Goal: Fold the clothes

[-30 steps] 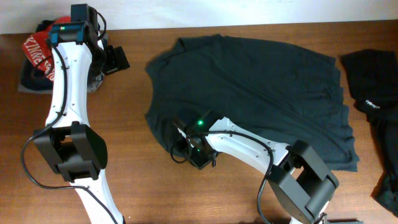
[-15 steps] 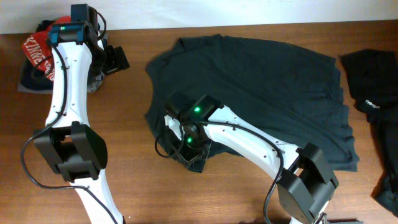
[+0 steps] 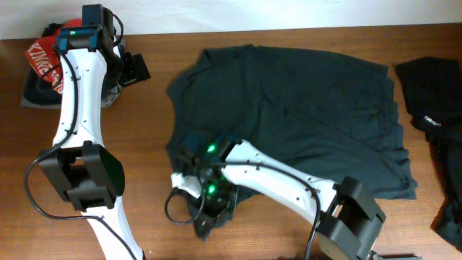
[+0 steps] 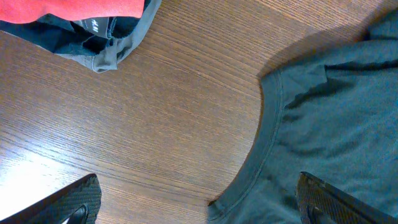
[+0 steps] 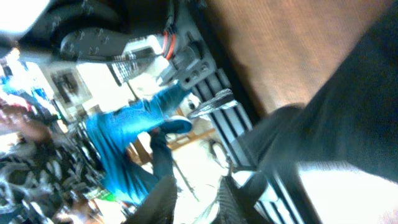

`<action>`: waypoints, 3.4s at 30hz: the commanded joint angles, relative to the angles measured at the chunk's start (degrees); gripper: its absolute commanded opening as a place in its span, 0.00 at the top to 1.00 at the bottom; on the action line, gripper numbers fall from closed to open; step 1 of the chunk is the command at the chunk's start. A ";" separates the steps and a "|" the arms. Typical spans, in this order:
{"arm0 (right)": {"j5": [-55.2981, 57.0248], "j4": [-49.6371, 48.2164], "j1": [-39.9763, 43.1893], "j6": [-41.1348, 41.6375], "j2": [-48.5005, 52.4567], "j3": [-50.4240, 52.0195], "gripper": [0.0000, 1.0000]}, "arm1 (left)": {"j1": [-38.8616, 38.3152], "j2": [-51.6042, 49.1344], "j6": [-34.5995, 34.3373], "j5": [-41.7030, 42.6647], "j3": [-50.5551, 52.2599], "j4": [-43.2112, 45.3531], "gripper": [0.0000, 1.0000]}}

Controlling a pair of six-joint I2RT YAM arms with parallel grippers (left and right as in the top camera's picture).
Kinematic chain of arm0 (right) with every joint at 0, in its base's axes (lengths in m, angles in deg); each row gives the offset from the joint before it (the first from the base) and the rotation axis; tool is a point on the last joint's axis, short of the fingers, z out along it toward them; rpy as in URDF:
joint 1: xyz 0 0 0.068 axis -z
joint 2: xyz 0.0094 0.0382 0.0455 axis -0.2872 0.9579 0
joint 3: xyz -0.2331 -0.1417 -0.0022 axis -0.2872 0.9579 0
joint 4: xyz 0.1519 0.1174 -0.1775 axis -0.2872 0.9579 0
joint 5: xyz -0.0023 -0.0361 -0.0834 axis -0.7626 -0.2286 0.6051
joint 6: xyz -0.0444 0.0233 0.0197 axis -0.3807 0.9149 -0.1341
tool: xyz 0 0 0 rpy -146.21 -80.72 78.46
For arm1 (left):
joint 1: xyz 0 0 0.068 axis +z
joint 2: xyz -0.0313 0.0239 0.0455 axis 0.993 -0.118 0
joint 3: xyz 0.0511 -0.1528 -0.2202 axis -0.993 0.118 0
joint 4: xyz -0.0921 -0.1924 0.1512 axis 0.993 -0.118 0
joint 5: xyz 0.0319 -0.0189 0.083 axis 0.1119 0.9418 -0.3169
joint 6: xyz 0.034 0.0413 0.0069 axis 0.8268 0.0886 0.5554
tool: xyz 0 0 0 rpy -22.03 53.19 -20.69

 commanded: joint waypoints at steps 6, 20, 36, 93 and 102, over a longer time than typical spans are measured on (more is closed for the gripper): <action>3.56 -0.26 0.52 2.29 0.04 -0.98 0.14 | 0.02 0.90 -0.74 0.46 -0.66 0.07 0.01; 30.71 8.11 14.19 15.28 -0.20 -3.10 0.43 | -1.31 0.72 2.32 7.15 -0.63 -4.55 0.01; 34.01 2.29 43.89 16.81 -0.13 -1.53 0.06 | -14.21 -1.03 7.30 6.62 -0.63 -6.62 0.01; 42.56 -7.52 86.66 22.38 0.17 21.44 0.96 | -20.02 -21.49 14.84 13.97 -0.59 0.85 0.99; 42.60 -9.99 91.67 22.38 0.17 24.46 0.96 | -20.02 -23.10 14.86 12.70 -0.59 4.00 0.99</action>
